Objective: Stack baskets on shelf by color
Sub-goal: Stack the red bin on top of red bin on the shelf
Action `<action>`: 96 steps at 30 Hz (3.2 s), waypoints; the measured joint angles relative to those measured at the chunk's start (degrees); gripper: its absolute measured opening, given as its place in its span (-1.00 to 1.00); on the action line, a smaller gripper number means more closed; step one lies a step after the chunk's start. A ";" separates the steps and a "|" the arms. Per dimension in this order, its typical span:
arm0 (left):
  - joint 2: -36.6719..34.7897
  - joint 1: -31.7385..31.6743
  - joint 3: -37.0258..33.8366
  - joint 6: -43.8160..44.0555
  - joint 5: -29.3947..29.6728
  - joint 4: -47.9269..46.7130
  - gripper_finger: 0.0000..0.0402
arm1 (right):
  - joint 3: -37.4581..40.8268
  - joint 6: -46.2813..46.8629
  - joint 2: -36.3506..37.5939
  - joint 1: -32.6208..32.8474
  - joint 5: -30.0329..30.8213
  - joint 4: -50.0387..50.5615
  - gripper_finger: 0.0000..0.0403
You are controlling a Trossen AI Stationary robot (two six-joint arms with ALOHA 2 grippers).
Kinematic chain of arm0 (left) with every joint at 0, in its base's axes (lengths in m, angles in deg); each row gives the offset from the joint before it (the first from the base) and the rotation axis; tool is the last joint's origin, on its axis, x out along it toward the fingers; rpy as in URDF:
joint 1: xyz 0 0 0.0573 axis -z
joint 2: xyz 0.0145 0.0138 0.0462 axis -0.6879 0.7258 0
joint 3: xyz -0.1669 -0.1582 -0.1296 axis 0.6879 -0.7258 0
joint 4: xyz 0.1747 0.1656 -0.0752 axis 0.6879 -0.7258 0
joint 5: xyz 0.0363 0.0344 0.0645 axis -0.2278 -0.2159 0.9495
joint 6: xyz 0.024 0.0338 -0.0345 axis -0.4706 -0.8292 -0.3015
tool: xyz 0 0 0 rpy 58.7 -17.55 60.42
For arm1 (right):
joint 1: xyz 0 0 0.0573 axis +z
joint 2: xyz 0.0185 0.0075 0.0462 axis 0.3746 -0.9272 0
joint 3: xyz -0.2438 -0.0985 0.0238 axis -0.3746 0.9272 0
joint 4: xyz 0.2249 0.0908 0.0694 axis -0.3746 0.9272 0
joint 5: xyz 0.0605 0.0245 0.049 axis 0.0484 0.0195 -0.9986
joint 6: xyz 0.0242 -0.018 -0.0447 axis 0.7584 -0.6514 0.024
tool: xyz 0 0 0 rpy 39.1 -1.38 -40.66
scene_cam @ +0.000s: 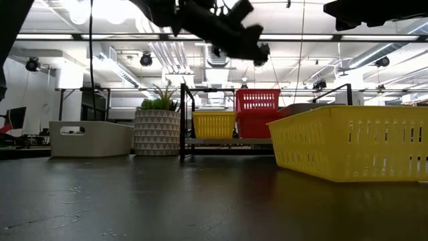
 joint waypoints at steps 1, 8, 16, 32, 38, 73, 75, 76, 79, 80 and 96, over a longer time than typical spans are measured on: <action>-0.63 0.48 0.00 0.00 0.00 0.09 -0.76 | 0.00 -0.04 0.00 0.00 0.01 0.02 -0.96; -6.01 4.91 -1.36 -3.08 -1.40 -0.35 -0.76 | 0.00 3.75 -0.58 0.01 0.32 -0.24 -0.96; -18.16 10.69 -12.20 -9.71 -4.94 1.78 -0.76 | 0.00 12.56 -6.00 -0.11 5.28 -7.21 -0.83; -45.21 11.78 -34.40 -14.45 -4.07 5.93 -0.77 | -28.15 16.83 -26.45 -7.63 16.87 13.74 -0.11; -51.12 11.77 -41.95 -17.19 -4.07 11.02 -0.77 | -43.19 14.46 -35.36 -20.66 6.68 31.50 -0.08; -59.68 11.78 -50.75 -27.08 -4.04 20.18 -0.77 | -63.38 1.82 -62.38 -42.91 -23.52 55.52 -0.28; -59.37 11.78 -50.75 -27.08 -4.07 20.21 -0.77 | -65.13 1.80 -62.32 -42.91 -23.50 56.60 -0.28; -59.27 11.78 -50.75 -27.12 -4.04 20.15 -0.77 | -66.01 1.80 -62.31 -42.96 -23.37 56.95 -0.27; -59.04 11.78 -50.75 -27.15 -4.07 20.17 -0.77 | -67.88 1.79 -62.45 -43.55 -20.22 58.45 -0.21; -59.05 11.78 -50.75 -27.15 -4.07 20.21 -0.77 | -67.98 1.80 -62.59 -43.94 -19.71 58.91 -0.19; -59.03 11.78 -50.75 -27.50 -4.06 20.20 -0.77 | -65.13 2.43 -69.54 -44.74 -14.46 50.74 -0.56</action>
